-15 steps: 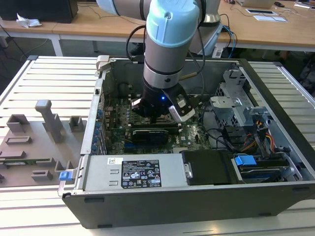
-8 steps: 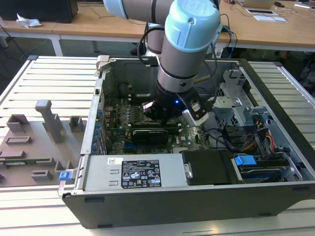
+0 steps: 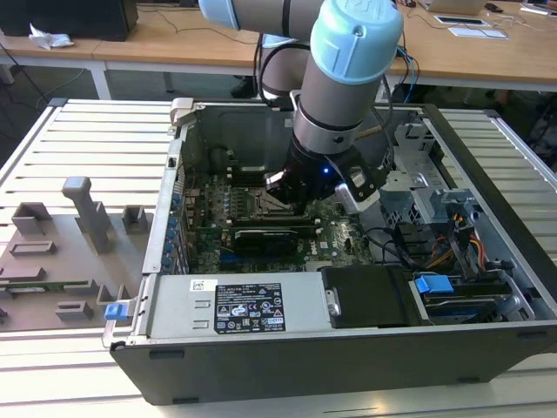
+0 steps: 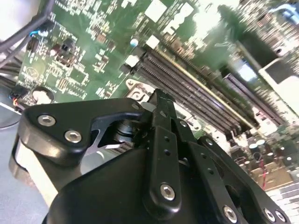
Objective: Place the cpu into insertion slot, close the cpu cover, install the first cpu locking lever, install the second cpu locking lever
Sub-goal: 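Install the second cpu locking lever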
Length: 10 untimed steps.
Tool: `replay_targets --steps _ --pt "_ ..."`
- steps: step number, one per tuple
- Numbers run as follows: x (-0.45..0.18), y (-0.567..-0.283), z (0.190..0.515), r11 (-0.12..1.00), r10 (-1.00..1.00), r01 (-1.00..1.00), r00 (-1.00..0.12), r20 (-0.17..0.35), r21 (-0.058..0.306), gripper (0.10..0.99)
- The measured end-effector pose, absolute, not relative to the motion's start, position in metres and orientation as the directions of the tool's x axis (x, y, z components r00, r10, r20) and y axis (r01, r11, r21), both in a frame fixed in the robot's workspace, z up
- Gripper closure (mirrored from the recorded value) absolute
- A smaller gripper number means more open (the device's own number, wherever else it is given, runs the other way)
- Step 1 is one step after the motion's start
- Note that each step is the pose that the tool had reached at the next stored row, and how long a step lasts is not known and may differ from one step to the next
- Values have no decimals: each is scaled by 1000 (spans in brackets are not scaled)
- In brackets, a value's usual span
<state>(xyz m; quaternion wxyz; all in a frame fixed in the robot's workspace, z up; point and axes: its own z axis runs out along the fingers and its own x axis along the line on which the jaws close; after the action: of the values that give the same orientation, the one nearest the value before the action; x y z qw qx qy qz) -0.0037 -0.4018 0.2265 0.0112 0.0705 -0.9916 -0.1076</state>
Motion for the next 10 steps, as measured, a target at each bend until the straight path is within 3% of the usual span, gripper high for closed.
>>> replay_targets --steps 10 --pt "-35 -399 216 965 -142 -137 -990 6 225 980"
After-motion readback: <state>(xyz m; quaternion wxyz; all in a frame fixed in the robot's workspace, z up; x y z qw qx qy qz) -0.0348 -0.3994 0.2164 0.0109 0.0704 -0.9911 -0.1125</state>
